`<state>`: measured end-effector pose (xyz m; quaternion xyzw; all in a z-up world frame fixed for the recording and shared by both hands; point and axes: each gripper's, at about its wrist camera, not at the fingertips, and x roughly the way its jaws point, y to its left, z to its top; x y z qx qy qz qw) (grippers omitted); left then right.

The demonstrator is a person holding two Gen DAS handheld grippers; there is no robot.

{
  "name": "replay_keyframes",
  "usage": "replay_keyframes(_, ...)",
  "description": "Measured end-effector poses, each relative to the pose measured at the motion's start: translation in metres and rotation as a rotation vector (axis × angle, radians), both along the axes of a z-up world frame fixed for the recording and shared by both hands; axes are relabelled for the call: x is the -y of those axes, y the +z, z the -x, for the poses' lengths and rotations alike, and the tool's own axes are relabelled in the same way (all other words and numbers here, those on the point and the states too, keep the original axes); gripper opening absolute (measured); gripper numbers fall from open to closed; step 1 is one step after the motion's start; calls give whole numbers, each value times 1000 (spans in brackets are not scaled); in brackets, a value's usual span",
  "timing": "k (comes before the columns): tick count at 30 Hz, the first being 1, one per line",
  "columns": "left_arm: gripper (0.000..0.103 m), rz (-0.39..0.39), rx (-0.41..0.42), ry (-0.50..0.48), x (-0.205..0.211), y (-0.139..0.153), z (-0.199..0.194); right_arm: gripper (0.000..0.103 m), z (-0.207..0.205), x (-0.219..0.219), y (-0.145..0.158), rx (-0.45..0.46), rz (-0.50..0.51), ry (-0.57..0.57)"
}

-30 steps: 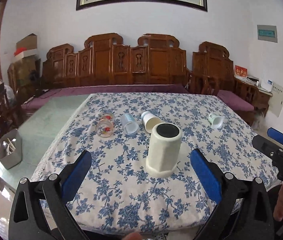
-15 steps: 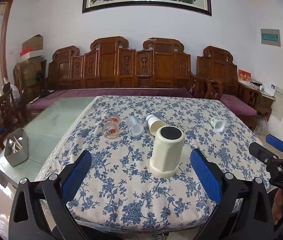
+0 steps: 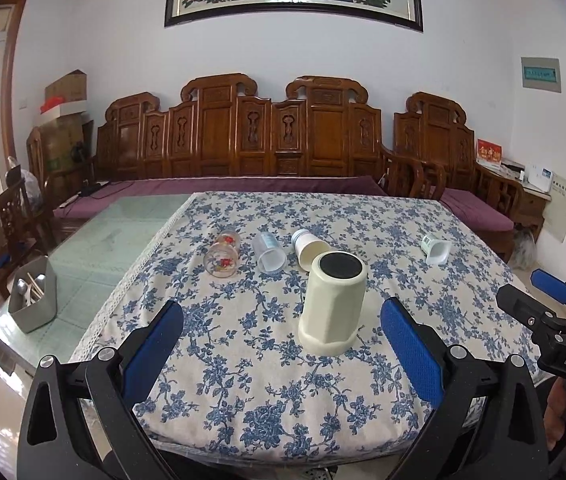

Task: Flip cup upside down
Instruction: 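Open the left gripper and pull it back from the cup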

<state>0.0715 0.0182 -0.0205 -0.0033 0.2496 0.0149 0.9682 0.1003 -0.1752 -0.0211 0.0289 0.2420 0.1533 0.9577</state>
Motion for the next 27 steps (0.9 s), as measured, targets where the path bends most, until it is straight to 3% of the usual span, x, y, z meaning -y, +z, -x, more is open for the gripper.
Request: replay_keyframes(27, 95, 0, 18, -2, 6, 6, 5, 100, 1, 0, 0, 3, -3, 2)
